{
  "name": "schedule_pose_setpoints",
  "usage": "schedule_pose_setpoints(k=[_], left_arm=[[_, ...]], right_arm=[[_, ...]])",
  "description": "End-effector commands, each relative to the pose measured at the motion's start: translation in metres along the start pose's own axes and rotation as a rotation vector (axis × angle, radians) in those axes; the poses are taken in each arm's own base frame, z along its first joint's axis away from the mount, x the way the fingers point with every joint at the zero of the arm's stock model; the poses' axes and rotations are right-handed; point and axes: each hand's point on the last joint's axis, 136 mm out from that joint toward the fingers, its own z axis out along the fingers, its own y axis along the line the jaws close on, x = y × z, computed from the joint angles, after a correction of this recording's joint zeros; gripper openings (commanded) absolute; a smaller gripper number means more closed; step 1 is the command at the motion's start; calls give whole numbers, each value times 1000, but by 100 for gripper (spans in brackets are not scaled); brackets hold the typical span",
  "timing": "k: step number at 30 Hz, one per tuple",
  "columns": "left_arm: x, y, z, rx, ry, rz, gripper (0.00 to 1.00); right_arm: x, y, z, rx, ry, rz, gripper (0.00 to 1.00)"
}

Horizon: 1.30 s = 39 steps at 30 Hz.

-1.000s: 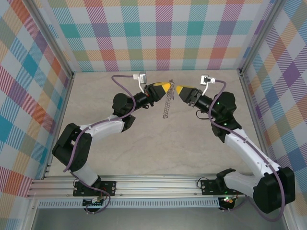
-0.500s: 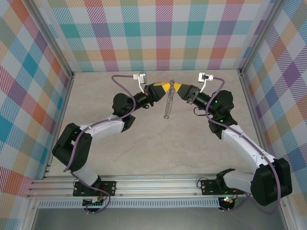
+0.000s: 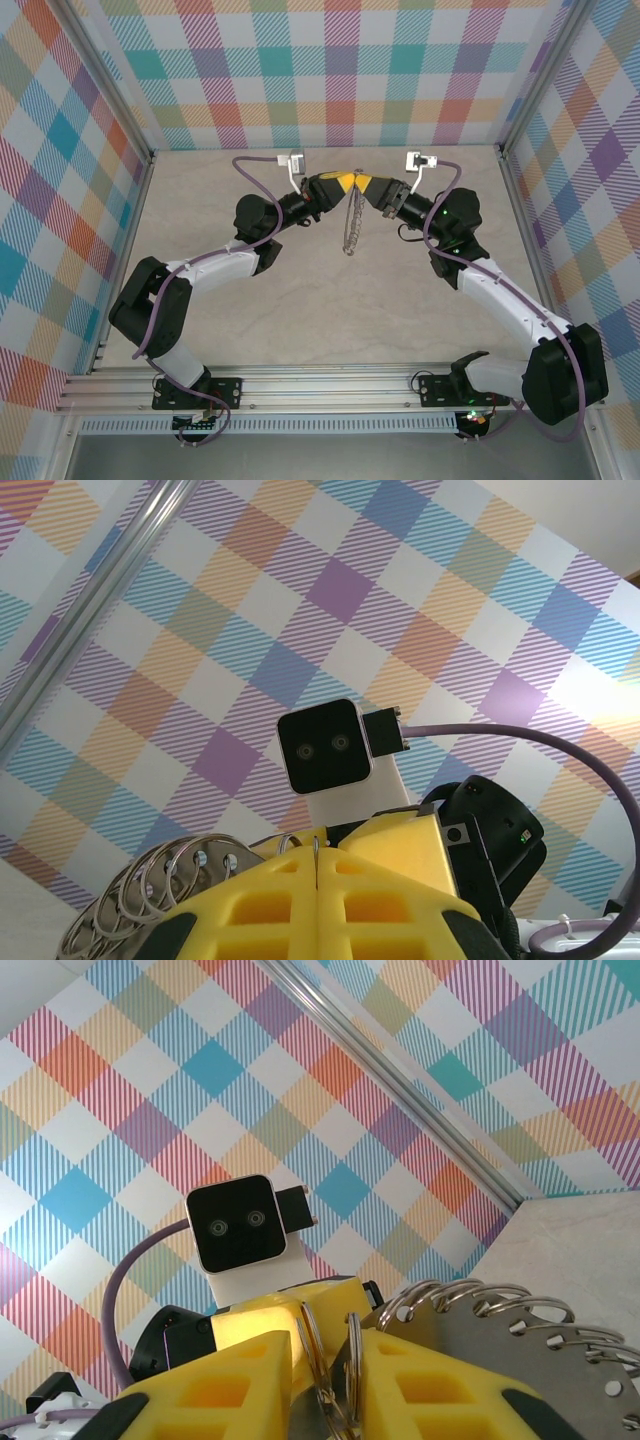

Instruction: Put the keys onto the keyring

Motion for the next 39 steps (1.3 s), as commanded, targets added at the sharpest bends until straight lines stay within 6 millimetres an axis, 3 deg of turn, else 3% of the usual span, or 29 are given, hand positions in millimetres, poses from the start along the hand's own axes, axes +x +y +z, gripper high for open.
schedule_pose_setpoints(k=[1, 11, 20, 25, 32, 33, 39], left_arm=[[-18, -18, -2, 56, -63, 54, 0], [-18, -17, -2, 54, -62, 54, 0], [-16, -17, -2, 56, -58, 52, 0], [-17, -17, -2, 56, -58, 52, 0], [-19, -13, -4, 35, -57, 54, 0], [-21, -11, -5, 27, -59, 57, 1], [-38, -7, -23, -36, -35, 129, 28]], right_arm=[[-5, 15, -1, -45, -18, -39, 22], [-2, 14, 0, -45, -15, -29, 8], [-6, 18, 8, -73, -9, -9, 11], [-5, 18, 9, -71, -4, -11, 0], [-4, 15, 4, -13, 9, -43, 0], [-4, 16, 3, -6, 13, -58, 0], [6, 9, -6, 56, 96, -85, 0]])
